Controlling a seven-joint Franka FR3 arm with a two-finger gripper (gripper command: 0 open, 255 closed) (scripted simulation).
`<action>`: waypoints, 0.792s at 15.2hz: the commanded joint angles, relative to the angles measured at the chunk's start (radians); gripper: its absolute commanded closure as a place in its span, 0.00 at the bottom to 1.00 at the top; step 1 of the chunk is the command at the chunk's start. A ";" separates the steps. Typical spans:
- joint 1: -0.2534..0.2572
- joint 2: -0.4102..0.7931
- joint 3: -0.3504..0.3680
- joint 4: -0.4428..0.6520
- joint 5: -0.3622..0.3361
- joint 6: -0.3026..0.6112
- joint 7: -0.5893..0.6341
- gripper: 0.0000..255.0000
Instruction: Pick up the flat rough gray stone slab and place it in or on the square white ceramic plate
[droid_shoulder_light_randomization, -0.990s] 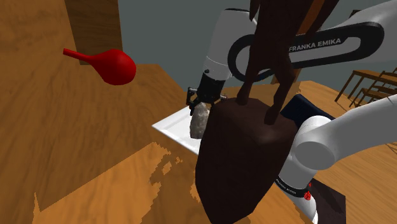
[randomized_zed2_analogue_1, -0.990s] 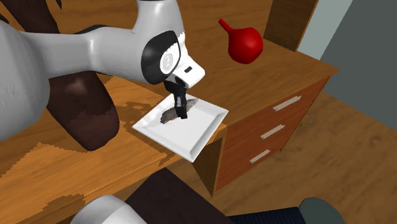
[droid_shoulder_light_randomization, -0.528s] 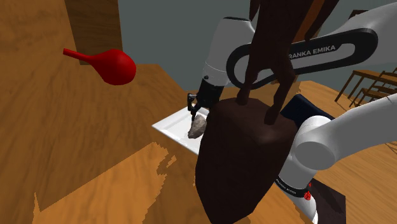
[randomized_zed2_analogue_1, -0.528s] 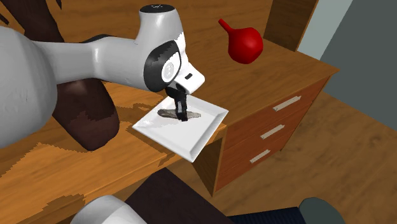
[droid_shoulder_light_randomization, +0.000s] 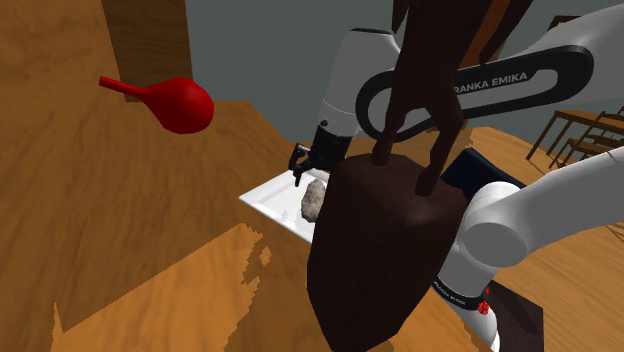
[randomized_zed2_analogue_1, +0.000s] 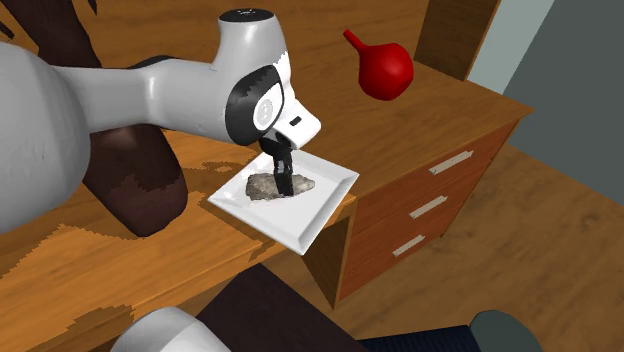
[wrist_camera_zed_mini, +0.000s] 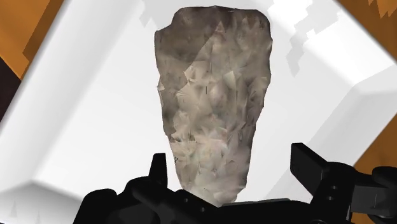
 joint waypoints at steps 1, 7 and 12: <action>-0.001 0.002 0.000 0.001 0.000 0.001 0.000 0.00; 0.001 -0.052 -0.032 0.091 -0.015 -0.144 0.000 0.00; 0.001 -0.052 -0.032 0.091 -0.015 -0.143 0.000 0.00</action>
